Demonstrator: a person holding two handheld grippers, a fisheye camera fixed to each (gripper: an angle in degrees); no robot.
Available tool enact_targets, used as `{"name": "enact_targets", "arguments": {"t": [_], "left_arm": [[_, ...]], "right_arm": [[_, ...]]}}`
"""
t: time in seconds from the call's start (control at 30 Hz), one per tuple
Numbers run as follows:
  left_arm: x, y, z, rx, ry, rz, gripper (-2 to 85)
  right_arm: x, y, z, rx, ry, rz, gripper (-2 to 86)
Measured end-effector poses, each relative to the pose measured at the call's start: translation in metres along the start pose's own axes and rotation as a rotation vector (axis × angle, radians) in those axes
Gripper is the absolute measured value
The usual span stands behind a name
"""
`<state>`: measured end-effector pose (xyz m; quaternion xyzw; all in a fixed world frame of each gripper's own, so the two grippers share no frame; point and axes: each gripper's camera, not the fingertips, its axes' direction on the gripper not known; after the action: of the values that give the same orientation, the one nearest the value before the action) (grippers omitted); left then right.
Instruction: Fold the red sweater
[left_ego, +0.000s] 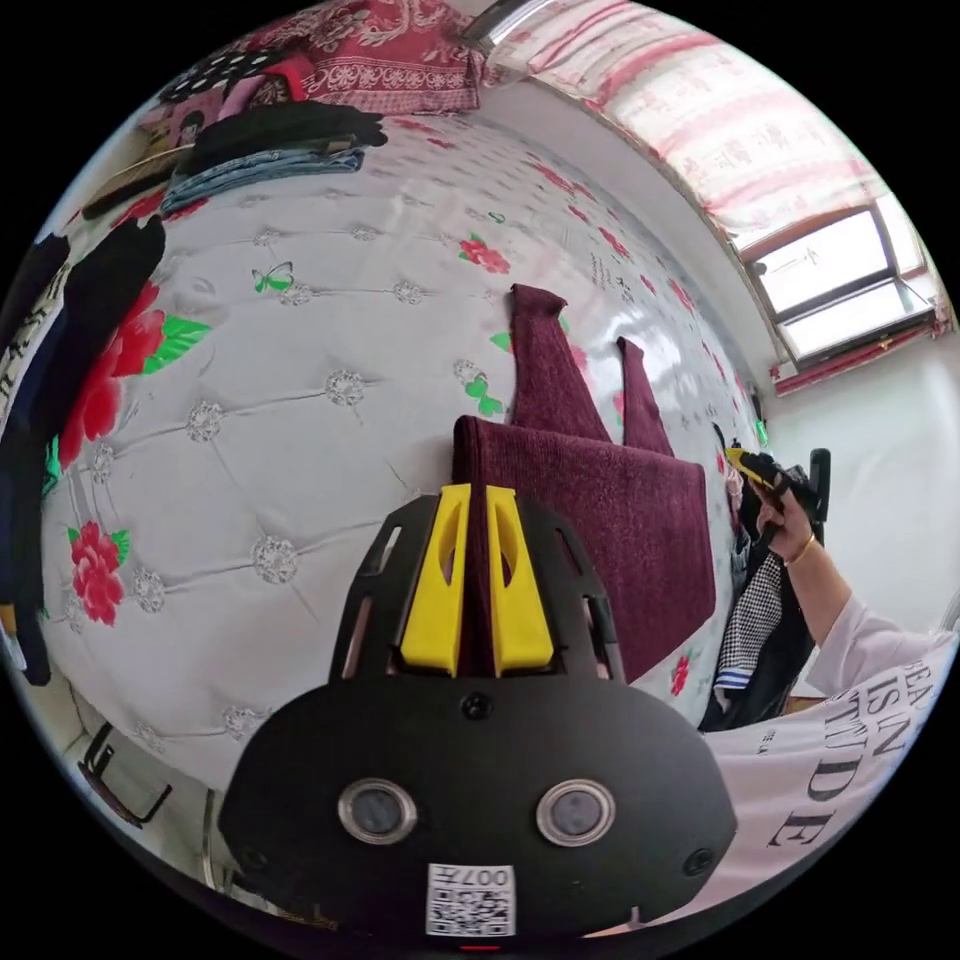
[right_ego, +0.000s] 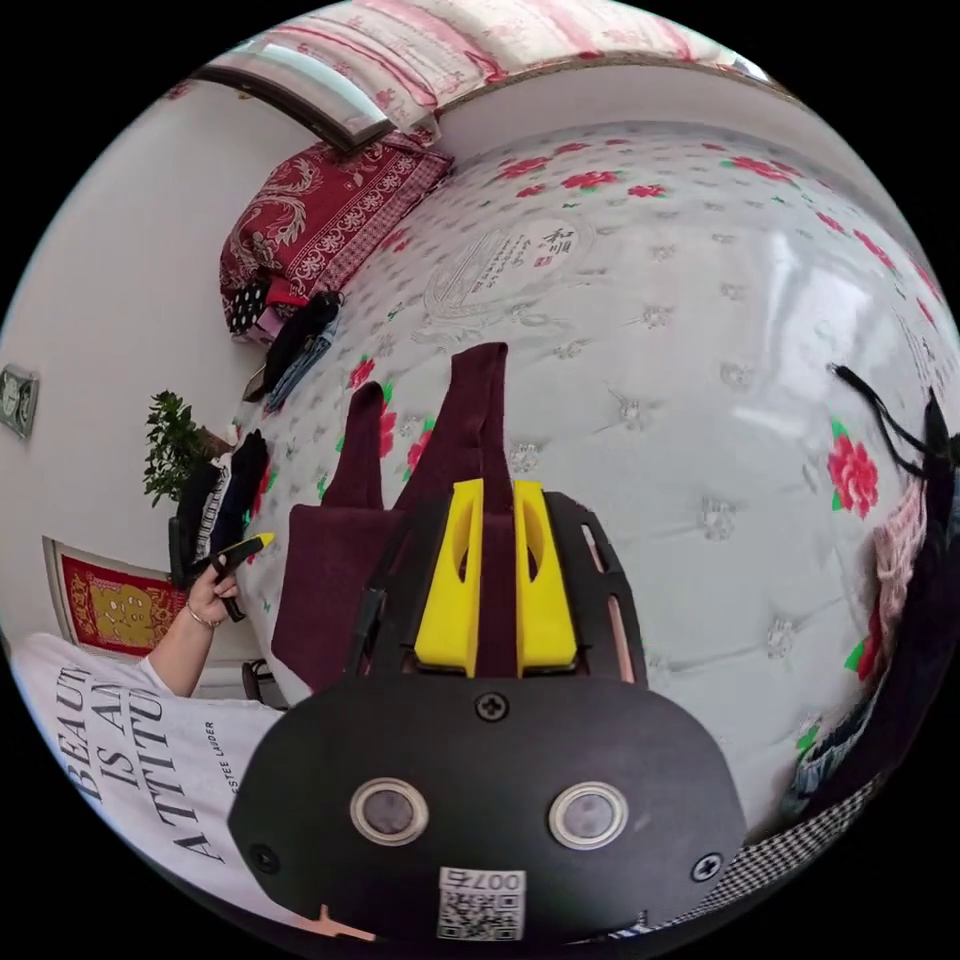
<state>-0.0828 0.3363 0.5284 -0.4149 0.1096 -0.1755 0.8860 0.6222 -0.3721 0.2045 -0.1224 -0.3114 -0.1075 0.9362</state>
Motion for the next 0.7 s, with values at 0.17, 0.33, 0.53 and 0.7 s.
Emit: {"name": "enact_targets", "arguments": {"t": [0.17, 0.33, 0.53, 0.7], "left_arm": [[0.023, -0.069, 0.021, 0.075, 0.015, 0.178, 7.4], [0.052, -0.166, 0.077, 0.055, 0.050, 0.393, 11.8], [0.060, -0.199, 0.147, -0.068, -0.142, 0.417, 10.0], [0.068, -0.175, 0.141, -0.072, -0.105, 0.464, 0.6]], "right_arm": [[-0.002, -0.080, 0.048, 0.020, 0.022, -0.084, 5.3], [-0.006, -0.135, 0.105, -0.034, 0.033, -0.156, 6.5], [-0.008, -0.136, 0.159, -0.217, 0.010, -0.279, 4.0], [-0.006, -0.115, 0.134, -0.149, -0.087, -0.306, 0.9]]}}
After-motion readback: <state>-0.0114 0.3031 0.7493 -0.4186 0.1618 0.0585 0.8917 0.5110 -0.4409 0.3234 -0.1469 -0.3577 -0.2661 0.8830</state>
